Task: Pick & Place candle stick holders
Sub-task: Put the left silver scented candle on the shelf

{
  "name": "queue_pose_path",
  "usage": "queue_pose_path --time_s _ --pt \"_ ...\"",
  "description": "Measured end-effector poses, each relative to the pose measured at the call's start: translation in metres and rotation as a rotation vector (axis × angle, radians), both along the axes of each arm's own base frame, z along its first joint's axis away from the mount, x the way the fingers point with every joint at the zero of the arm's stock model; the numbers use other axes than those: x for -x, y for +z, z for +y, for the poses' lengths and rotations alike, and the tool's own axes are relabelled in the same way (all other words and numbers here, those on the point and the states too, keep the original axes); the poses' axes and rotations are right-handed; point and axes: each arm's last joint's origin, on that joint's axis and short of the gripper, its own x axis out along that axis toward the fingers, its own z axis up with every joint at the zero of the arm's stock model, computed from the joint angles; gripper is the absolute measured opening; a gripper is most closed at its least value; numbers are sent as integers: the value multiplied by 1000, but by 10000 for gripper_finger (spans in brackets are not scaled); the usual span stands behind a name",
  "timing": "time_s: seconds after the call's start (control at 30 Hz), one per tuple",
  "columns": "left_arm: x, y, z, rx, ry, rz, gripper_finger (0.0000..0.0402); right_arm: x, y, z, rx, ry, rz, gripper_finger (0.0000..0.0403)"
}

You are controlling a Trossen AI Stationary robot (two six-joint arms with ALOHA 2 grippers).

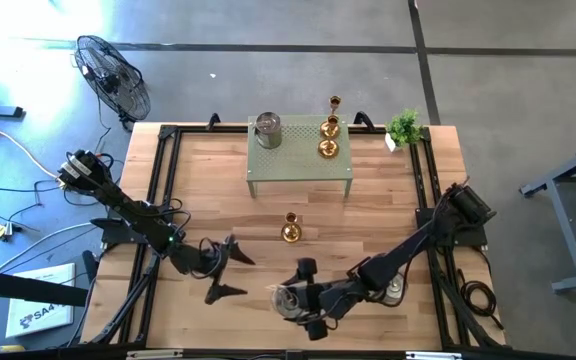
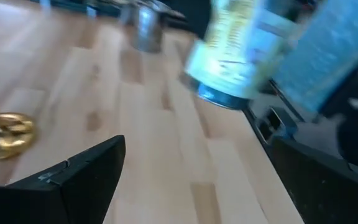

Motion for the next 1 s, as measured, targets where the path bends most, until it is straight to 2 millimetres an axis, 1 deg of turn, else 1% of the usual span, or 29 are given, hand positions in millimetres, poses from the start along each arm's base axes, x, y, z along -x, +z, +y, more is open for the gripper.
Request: queue_pose_path --time_s 0.13,0.23,0.37,0.53,0.7,0.83,0.9,1.0 --pt "-1 2 2 65 100 -14 392 -6 14 -3 13 -18 18 361" --pt "-2 6 3 71 144 -48 392 -9 21 -5 18 -47 22 361" --pt "-3 7 4 72 174 -55 392 -12 28 -6 12 -56 9 361" --pt "-3 7 3 96 178 -55 392 -12 28 -6 15 -54 14 361" --pt "-3 7 5 80 243 -63 392 -11 26 -6 19 -76 24 361" --pt "-3 6 4 106 206 -51 392 -11 26 -7 16 -78 27 361" --pt "-3 5 4 12 157 -56 392 -11 26 -6 16 -77 27 361" --pt "-3 3 5 -121 139 -54 392 -11 26 -6 14 -76 27 361"
